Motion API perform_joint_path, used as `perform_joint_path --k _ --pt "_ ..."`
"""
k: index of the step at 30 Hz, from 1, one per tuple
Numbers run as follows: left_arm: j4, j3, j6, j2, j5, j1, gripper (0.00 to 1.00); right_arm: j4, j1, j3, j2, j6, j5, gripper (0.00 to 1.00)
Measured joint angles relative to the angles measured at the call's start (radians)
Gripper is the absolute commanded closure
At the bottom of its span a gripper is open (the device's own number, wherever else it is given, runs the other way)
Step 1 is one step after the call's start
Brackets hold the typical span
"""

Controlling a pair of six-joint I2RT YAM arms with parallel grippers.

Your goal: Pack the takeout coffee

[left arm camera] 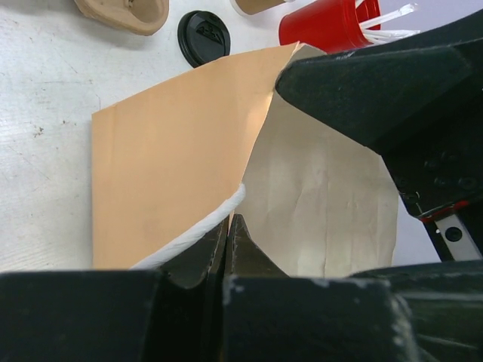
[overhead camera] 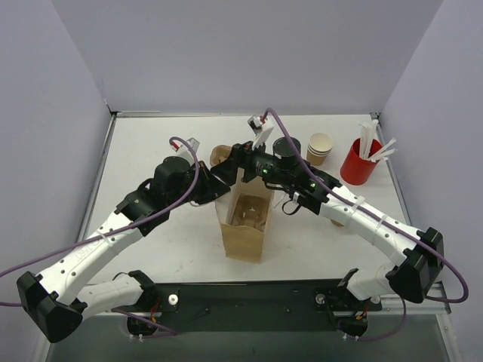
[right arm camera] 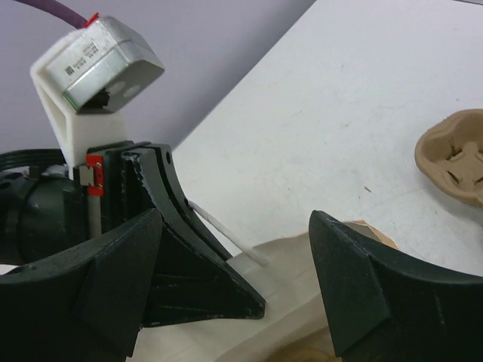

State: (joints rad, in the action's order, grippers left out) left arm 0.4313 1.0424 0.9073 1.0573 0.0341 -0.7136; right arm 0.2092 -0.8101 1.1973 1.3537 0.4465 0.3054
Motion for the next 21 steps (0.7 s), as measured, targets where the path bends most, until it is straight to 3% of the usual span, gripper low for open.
perform_joint_path --k 6,21 --pt "0.000 0.000 0.000 0.008 -0.004 -0.002 1.00 0.068 0.000 0.042 0.061 0.045 0.043 0.26" --pt "-0.014 0.000 0.005 0.009 -0.064 0.004 1.00 0.055 0.010 0.109 0.117 0.050 0.088 0.21"
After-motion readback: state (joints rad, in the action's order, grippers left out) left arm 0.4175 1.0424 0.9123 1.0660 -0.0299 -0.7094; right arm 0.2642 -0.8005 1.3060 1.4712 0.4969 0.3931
